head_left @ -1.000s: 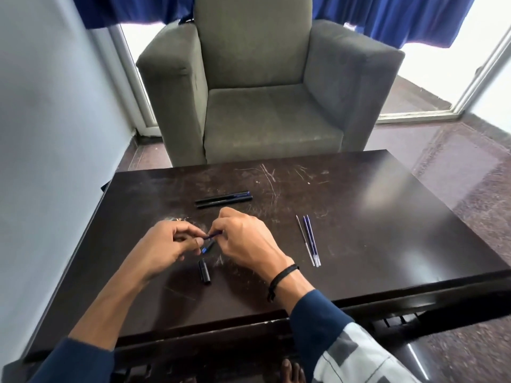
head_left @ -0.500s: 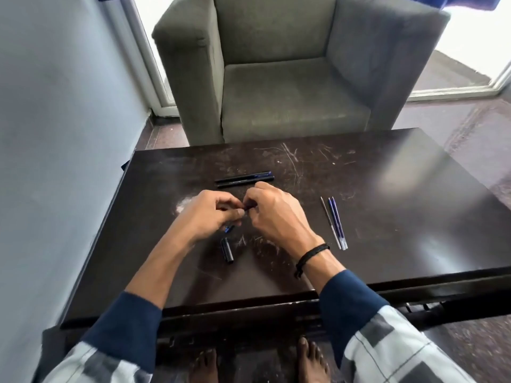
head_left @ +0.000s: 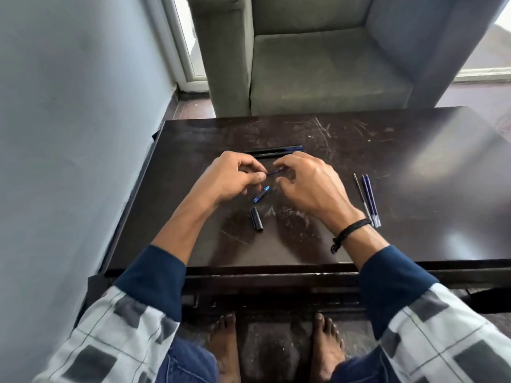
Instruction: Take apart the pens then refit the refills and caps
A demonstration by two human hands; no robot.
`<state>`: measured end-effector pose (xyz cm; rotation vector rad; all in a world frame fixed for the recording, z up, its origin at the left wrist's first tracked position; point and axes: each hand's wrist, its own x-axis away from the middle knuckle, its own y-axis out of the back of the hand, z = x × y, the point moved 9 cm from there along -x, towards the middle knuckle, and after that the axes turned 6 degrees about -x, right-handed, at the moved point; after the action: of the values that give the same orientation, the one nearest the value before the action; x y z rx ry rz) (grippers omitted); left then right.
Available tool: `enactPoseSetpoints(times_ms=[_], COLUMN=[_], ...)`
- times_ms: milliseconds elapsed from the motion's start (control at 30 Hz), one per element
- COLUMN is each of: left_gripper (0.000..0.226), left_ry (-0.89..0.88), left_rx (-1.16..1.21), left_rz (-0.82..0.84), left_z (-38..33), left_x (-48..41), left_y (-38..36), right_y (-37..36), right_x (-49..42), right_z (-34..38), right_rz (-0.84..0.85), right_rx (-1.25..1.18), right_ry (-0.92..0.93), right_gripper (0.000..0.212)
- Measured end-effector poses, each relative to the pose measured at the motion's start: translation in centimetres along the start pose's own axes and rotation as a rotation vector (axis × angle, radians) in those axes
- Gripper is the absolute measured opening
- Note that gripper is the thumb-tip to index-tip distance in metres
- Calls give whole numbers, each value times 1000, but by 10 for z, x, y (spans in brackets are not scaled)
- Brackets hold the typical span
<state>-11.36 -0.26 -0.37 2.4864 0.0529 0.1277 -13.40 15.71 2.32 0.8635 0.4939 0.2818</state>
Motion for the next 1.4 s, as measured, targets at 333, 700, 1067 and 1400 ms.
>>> enactPoseSetpoints(times_ms=[333, 700, 1067, 1400], left_gripper=[4, 6, 16, 20], left_ry=[70, 120, 135, 139], left_rx=[-18, -13, -40, -62], left_rz=[-15, -61, 105, 168], left_z=[7, 11, 11, 13], left_x=[3, 6, 11, 11], left_y=[8, 15, 7, 6], right_y=[10, -64, -44, -14], right_x=[-2, 14, 2, -8], right_z=[-23, -20, -37, -43], right_rz=[-111, 399, 287, 112], right_rx=[-45, 152, 84, -209], right_ry=[-159, -45, -142, -230], right_gripper=[26, 48, 10, 11])
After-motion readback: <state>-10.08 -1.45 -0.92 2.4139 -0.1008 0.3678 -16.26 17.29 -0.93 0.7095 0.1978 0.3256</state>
